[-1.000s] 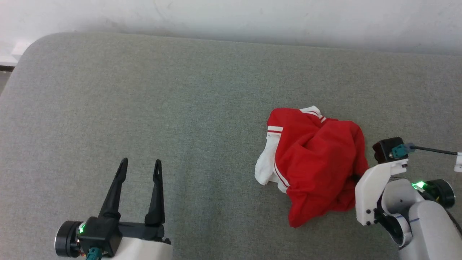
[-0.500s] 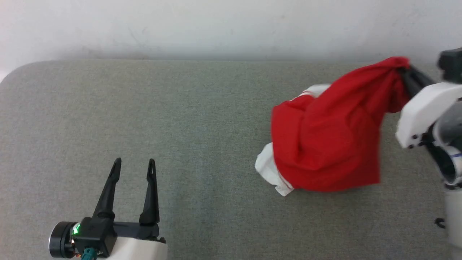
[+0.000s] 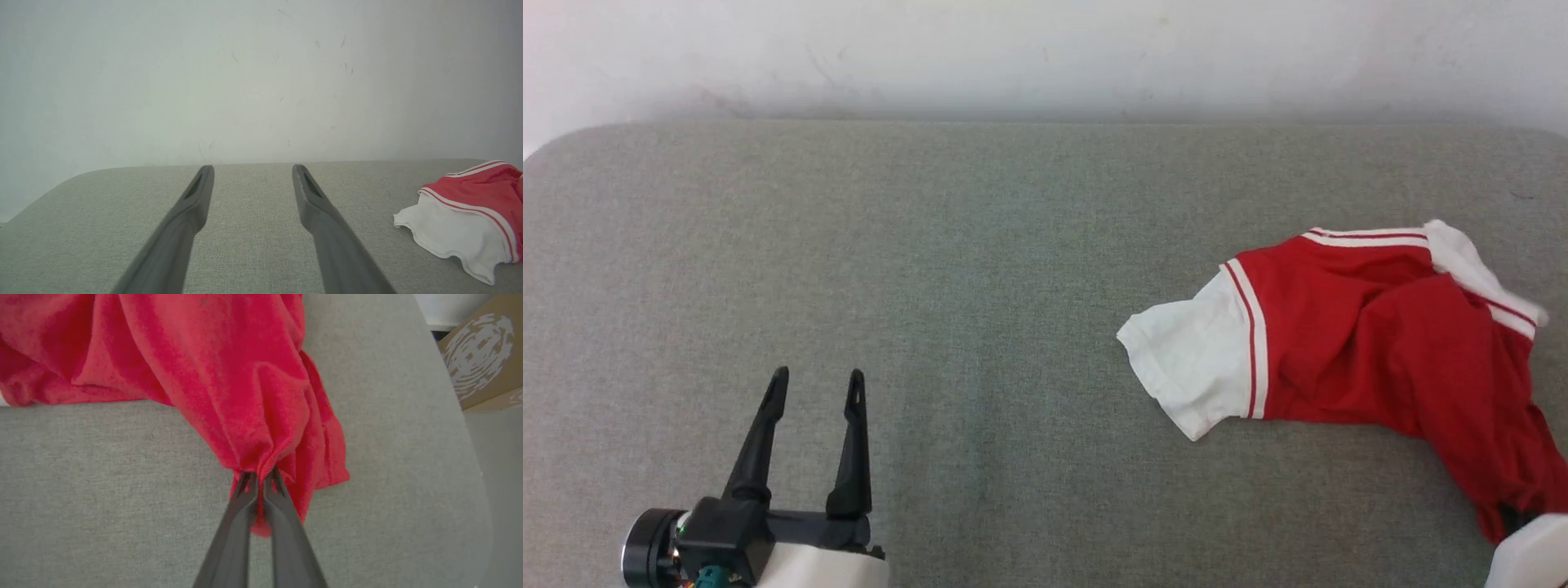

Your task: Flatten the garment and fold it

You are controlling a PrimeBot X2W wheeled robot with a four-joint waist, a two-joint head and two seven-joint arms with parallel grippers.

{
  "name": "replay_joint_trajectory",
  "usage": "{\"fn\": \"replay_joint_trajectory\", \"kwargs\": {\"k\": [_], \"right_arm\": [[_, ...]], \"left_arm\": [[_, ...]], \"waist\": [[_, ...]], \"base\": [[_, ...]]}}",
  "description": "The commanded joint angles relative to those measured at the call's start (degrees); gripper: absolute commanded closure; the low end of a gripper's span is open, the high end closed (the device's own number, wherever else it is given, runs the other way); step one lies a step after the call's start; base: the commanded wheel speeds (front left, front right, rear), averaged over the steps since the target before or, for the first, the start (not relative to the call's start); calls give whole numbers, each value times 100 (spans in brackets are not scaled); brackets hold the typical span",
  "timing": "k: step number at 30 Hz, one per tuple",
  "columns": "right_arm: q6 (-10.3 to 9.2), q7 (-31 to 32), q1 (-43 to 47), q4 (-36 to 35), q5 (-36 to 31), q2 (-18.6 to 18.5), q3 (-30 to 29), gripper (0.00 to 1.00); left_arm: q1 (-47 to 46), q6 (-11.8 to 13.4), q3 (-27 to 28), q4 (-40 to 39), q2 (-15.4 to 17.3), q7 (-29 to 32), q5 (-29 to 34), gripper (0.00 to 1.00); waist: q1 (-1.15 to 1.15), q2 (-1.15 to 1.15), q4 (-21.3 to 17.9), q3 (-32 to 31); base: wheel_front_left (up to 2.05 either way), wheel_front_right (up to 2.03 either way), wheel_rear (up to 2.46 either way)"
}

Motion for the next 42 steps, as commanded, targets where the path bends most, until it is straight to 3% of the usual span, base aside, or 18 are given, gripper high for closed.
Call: {"fn": "replay_joint_trajectory", "kwargs": {"k": [1,2,3,4,5,11,17,23,36,37,38,39,42], "right_arm": [[-4,-150,37,92,22,74,-31,100],[-4,-237,86,169,0,103,-8,88],[-4,-331,83,209,-2,125,5,62],[-4,-425,41,230,3,143,4,17],[-4,-496,-16,238,-9,153,31,0],[-4,-616,-618,-349,51,158,485,0],[-4,-8,-1307,-748,259,-72,1284,0],[-4,793,-1987,256,471,-124,1690,0],[-4,1100,-2875,2699,34,-60,2164,0],[-4,1151,-2900,2823,10,-53,2191,47],[-4,1170,-2925,2907,-4,-55,2222,69],[-4,1145,-2948,2950,7,-51,2218,100],[-4,1007,-3028,2904,98,-70,2305,100]], "left_arm": [[-64,-45,53,20,-28,-27,56,0],[-69,-65,65,36,-27,-27,61,0],[-73,-79,80,51,-28,-27,68,0],[-75,-88,97,64,-30,-27,73,0],[-74,-95,112,76,-36,-27,78,0],[-66,-134,110,108,-103,-27,122,0],[-24,-146,85,81,-174,-27,146,0],[-59,-211,71,106,-218,-27,140,0],[-395,-412,5,274,-286,-27,119,0],[-406,-417,5,286,-292,-27,117,0],[-414,-422,5,299,-298,-27,118,0],[-417,-425,7,316,-303,-27,119,0],[-384,-411,44,368,-316,-27,126,0]], "waist": [[0,0,11,39],[0,0,1,41],[0,0,-14,35],[0,0,-33,22],[0,0,-53,2],[0,0,-87,-145],[0,0,14,-174],[0,0,201,21],[0,0,668,495],[0,0,680,498],[0,0,691,495],[0,0,696,475],[0,0,651,356]], "base": [[0,0,0],[0,0,0],[0,0,0],[0,0,0],[0,0,0],[0,0,0],[0,0,0],[0,0,0],[0,0,0],[0,0,0],[0,0,0],[0,0,0],[0,0,0]]}}
